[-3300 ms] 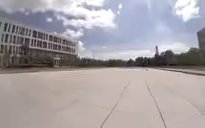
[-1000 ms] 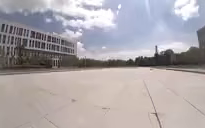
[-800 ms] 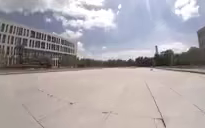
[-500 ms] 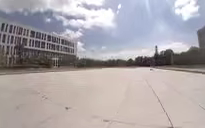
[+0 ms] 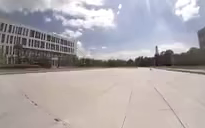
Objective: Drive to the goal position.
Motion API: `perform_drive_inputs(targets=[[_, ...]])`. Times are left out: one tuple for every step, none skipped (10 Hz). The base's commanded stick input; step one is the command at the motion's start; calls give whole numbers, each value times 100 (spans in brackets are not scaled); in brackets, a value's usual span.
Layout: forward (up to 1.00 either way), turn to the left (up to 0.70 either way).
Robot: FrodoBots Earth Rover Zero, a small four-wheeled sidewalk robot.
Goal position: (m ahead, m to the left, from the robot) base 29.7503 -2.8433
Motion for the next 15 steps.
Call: perform_drive_inputs(targets=[[70,0],[70,0],[70,0],[70,2],[70,1],[70,5],[70,7],[70,1],[70,2],[70,0],[70,0],[70,0],[70,0],[70,0],[70,0]])
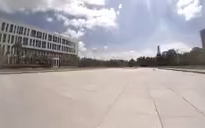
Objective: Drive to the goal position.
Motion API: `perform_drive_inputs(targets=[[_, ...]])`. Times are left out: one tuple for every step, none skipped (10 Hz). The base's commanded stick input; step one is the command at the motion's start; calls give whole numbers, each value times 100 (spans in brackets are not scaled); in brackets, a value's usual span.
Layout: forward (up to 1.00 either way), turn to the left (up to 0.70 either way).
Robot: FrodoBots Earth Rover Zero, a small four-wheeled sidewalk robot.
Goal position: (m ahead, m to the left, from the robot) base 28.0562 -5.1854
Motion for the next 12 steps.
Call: perform_drive_inputs(targets=[[70,0],[70,0],[70,0],[70,0],[70,0],[70,0],[70,0],[70,0],[70,0],[70,0],[70,0],[70,0]])
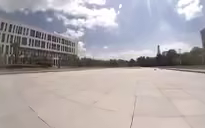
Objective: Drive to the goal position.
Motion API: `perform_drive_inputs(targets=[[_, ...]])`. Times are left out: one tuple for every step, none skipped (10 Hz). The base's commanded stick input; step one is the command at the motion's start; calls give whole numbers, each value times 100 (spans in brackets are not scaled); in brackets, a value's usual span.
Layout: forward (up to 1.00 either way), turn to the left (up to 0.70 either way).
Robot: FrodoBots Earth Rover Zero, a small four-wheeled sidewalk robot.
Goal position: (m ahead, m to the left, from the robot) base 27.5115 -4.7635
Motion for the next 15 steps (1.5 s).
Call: perform_drive_inputs(targets=[[70,0],[70,0],[70,-10],[70,-35],[70,-35],[70,4],[70,0],[70,0],[70,0],[70,0],[70,0],[70,0],[70,0],[70,0],[70,0]])
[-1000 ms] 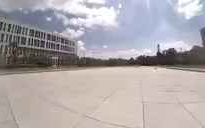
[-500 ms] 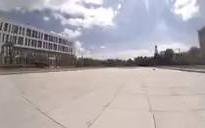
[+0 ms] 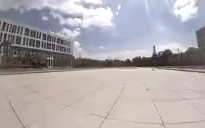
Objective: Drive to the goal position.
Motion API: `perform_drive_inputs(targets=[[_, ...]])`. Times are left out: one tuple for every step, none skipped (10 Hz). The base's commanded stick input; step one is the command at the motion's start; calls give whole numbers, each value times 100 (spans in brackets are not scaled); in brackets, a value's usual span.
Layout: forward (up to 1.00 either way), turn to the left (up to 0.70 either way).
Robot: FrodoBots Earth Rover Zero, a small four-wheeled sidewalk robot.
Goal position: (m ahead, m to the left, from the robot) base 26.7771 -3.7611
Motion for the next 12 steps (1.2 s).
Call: perform_drive_inputs(targets=[[70,0],[70,0],[70,-1],[70,-35],[70,-35],[70,-23],[70,6],[70,7],[70,4],[70,4],[70,3],[70,6]])
